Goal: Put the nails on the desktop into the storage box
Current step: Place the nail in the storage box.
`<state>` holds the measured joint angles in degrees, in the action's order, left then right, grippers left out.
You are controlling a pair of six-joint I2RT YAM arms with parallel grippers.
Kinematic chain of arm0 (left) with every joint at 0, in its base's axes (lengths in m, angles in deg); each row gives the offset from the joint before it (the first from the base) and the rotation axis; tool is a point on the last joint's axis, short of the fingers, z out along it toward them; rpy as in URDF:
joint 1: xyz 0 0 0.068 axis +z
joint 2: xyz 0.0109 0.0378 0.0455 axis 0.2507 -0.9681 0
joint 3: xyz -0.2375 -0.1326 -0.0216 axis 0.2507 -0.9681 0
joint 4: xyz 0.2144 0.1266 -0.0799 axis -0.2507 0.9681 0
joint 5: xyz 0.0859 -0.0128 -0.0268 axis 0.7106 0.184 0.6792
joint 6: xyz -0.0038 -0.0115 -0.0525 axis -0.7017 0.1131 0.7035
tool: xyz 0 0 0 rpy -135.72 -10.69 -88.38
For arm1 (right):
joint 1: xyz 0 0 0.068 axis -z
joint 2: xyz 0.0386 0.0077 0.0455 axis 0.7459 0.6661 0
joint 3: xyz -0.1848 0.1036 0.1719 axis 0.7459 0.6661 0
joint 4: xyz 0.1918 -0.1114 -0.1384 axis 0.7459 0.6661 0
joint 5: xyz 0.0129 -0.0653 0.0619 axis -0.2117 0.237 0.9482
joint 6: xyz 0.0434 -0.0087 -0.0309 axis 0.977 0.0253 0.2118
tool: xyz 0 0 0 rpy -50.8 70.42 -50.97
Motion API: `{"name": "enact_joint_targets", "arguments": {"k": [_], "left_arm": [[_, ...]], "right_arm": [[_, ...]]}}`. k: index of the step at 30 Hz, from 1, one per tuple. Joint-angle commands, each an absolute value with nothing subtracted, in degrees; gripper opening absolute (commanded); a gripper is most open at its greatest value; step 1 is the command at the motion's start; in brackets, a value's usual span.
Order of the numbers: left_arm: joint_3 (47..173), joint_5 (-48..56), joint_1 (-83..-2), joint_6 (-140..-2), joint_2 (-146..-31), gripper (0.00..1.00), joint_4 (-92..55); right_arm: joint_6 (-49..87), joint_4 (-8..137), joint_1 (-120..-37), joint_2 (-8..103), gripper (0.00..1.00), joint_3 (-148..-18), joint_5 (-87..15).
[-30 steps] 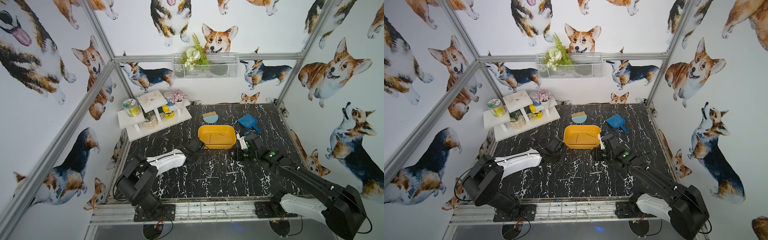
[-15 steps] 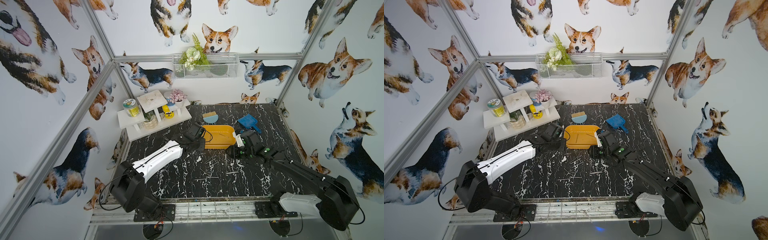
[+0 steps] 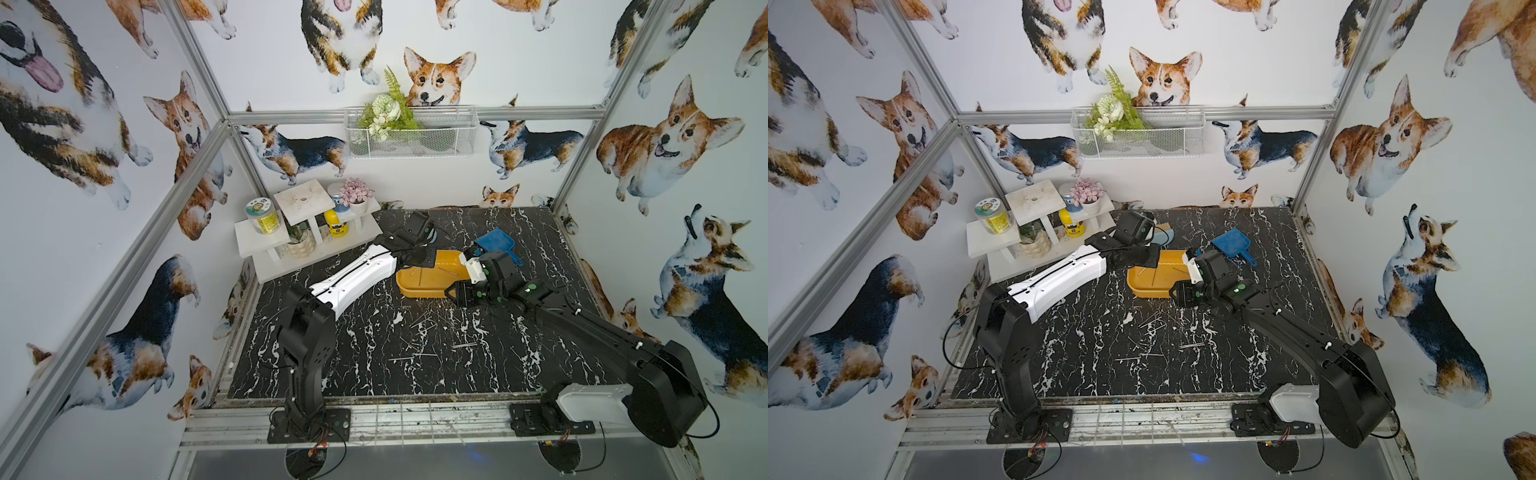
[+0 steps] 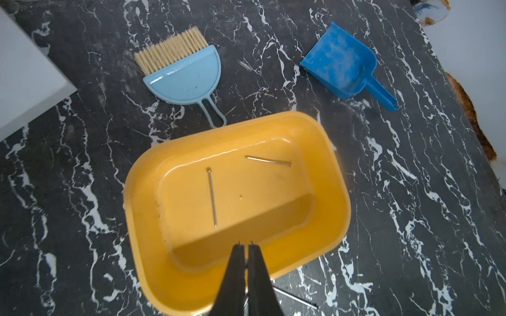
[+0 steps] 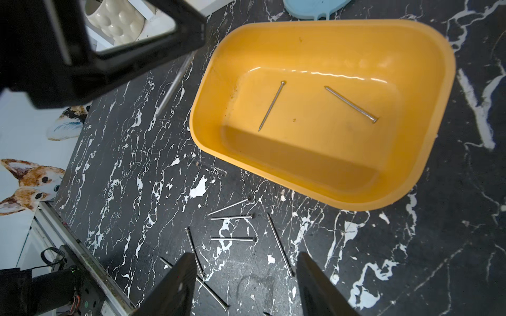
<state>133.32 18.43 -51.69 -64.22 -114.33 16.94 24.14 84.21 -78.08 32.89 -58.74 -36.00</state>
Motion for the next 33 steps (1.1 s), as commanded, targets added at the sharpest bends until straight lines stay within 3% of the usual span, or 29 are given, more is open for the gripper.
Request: {"name": "enact_joint_targets", "arguments": {"k": [1, 9, 15, 19, 21, 33], "left_arm": [[135.5, 17.0, -51.5, -65.3, -117.1, 0.0, 16.4], [136.0, 15.9, -51.2, -65.8, -120.8, 0.0, 13.2], [137.2, 16.6, -50.7, -65.8, -121.2, 0.51, 12.3], [137.0, 17.1, -50.7, -65.1, -119.7, 0.63, 11.9], [136.7, 17.3, -50.7, -64.9, -118.8, 0.74, 11.8], [128.4, 18.4, -50.7, -62.3, -108.1, 0.78, 12.1]], "right_arm": [[21.8, 84.0, -77.7, 33.6, 0.62, -59.9, -34.6], [20.9, 84.7, -77.4, 32.6, 0.66, -59.0, -36.1], [20.6, 88.3, -77.3, 32.3, 0.65, -59.6, -38.2], [20.0, 88.7, -77.4, 30.1, 0.66, -59.3, -39.2], [19.9, 88.9, -77.3, 29.0, 0.66, -59.2, -39.9], [19.2, 90.2, -77.4, 26.5, 0.7, -57.5, -38.0]]}}
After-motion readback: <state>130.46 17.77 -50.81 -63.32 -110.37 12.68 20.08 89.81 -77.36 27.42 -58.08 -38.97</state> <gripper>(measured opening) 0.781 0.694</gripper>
